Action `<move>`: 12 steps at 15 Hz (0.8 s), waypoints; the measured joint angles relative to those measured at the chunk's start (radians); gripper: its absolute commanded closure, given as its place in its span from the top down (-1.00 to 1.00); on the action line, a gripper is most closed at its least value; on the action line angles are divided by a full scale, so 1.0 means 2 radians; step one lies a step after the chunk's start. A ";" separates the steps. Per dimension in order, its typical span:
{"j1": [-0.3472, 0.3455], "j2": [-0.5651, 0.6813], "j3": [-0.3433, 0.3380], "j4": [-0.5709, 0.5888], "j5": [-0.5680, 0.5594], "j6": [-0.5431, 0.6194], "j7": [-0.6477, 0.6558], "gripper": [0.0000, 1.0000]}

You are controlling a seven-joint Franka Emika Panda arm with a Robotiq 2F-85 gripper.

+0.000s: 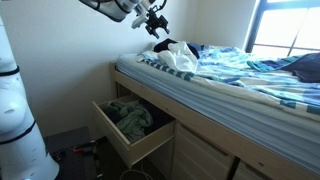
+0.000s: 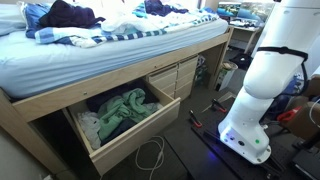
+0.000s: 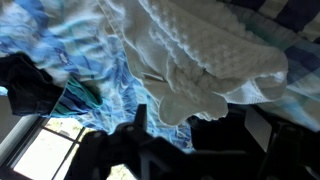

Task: Put the edge of the white towel on the bed

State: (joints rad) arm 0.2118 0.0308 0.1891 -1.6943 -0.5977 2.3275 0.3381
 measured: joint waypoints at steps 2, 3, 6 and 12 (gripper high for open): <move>0.000 -0.022 0.000 -0.021 0.000 -0.018 -0.001 1.00; 0.000 -0.032 0.000 -0.032 0.000 -0.028 -0.003 1.00; -0.001 -0.060 0.000 -0.063 0.010 -0.056 -0.029 1.00; 0.004 -0.083 0.008 -0.109 0.044 -0.092 -0.159 1.00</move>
State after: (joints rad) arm 0.2188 -0.1353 0.2042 -1.9129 -0.5103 2.1425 0.0196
